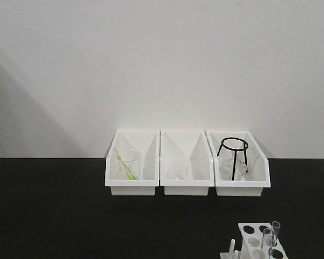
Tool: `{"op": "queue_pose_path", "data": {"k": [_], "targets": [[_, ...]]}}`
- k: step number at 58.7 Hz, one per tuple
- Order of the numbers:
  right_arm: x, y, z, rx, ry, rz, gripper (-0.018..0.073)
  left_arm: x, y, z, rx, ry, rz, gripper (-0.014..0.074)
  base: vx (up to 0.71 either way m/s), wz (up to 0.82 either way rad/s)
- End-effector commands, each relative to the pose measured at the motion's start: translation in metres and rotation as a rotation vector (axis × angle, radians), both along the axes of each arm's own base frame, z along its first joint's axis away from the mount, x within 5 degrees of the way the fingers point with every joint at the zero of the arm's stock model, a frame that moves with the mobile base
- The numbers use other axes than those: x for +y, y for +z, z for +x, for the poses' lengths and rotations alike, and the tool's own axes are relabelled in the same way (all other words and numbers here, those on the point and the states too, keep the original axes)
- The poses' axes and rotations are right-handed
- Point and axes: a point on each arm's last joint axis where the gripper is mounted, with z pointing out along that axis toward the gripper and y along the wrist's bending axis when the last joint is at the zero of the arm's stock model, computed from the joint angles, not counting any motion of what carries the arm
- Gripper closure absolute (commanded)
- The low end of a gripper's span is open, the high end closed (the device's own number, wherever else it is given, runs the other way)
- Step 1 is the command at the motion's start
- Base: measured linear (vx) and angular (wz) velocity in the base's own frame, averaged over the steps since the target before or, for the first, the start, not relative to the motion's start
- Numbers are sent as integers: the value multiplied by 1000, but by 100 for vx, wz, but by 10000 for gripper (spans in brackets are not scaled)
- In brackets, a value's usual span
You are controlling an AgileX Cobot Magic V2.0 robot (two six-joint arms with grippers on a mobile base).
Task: Flip and reinsert test tube from rack
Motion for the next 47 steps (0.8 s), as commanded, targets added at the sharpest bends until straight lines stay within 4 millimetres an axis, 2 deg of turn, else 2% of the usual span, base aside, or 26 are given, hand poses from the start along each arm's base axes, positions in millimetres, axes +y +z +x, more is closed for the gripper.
{"op": "queue_pose_path", "data": {"k": [1, 10, 47], "targets": [[0, 1, -1, -19, -3, 24, 571, -1, 8, 1, -99, -11, 3, 603, 0, 0], [-1, -5, 0, 50, -6, 23, 571, -1, 8, 1, -99, -11, 3, 603, 0, 0], [-1, -6, 0, 54, -5, 48, 571, -1, 8, 1, -99, -11, 3, 603, 0, 0]]}}
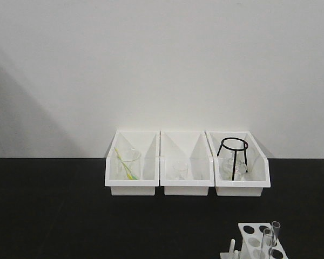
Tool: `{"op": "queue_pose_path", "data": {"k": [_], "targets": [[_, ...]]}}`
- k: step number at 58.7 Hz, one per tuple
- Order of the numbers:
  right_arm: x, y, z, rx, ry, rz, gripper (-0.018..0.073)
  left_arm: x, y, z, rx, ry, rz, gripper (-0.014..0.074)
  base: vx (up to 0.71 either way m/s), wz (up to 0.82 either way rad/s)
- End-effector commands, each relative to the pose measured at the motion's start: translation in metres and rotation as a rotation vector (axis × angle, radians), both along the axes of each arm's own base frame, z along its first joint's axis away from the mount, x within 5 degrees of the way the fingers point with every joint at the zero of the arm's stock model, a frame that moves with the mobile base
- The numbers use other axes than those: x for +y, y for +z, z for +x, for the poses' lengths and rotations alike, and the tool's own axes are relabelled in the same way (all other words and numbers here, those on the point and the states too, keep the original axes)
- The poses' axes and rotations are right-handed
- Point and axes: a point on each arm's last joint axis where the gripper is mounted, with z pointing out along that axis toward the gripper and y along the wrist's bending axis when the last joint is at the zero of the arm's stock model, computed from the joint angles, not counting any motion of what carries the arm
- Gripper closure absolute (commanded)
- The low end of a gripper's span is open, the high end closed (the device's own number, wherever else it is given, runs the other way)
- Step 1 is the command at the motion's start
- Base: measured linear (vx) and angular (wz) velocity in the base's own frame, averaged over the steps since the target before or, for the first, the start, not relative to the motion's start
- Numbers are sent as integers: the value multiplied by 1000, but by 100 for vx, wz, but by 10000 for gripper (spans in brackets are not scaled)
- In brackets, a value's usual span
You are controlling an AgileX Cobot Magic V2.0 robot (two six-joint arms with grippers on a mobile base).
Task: Flip and reinsert test tube from rack
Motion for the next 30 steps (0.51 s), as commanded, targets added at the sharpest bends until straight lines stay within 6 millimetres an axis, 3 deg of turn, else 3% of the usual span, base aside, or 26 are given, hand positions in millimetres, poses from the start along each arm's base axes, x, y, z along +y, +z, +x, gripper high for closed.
{"op": "queue_pose_path", "data": {"k": [1, 30], "targets": [[0, 7, -1, -84, -3, -6, 571, -1, 8, 1, -99, -11, 3, 603, 0, 0], [0, 7, -1, -84, -3, -6, 571, -1, 8, 1, -99, -11, 3, 603, 0, 0]]}}
